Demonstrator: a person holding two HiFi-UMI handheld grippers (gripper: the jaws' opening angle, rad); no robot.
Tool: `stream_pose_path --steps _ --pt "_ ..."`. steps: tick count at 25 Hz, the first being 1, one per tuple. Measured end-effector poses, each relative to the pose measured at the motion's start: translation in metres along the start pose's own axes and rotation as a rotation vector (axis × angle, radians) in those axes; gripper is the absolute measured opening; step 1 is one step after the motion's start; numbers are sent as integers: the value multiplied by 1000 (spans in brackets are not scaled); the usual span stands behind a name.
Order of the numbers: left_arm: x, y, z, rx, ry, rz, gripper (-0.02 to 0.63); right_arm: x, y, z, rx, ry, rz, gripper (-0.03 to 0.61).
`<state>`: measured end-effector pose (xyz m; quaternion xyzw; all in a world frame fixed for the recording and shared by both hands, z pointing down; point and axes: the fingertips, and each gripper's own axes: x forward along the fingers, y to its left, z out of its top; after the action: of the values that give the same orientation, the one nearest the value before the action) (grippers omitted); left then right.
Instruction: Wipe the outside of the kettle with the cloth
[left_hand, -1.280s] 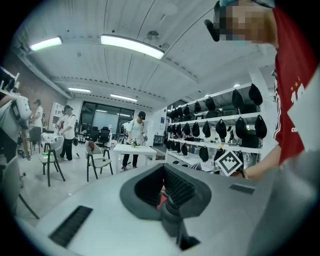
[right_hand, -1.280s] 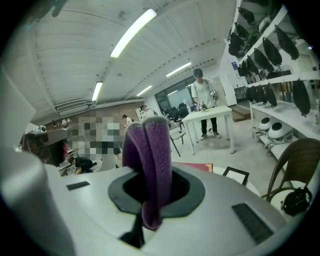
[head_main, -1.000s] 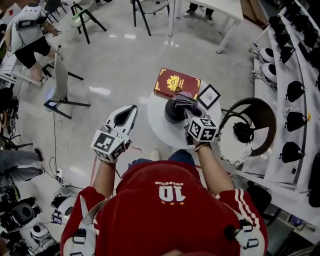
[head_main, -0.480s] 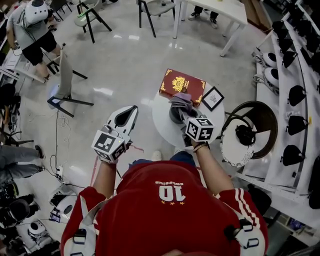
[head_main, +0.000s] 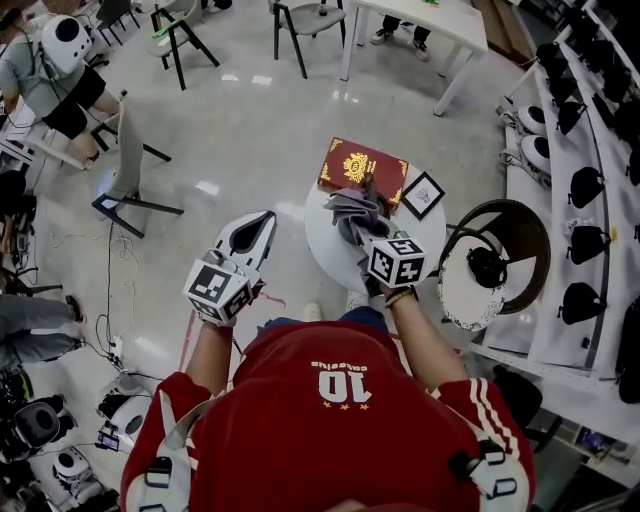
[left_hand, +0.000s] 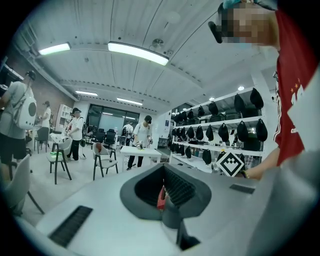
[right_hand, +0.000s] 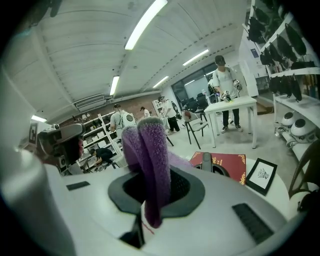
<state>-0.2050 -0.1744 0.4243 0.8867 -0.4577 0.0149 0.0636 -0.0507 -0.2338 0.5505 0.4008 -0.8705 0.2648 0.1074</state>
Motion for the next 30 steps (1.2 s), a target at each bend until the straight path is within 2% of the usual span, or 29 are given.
stream_pose_path --steps 5,11,17,23,30 --pt "-5 -4 0 -1 -7 -41 6 -17 8 0 -2 -20 -23 48" --pt "-3 -10 1 -3 -9 -97 6 -50 0 5 29 -74 -97 48" --pt "20 -27 0 -4 6 -126 6 -86 -33 20 45 -127 -153 48" --pt "54 -44 3 -11 -3 -95 6 -94 -84 33 40 -117 -162 48" --pt "87 -63 6 -7 -16 -37 6 -82 -132 37 41 -57 -122 48"
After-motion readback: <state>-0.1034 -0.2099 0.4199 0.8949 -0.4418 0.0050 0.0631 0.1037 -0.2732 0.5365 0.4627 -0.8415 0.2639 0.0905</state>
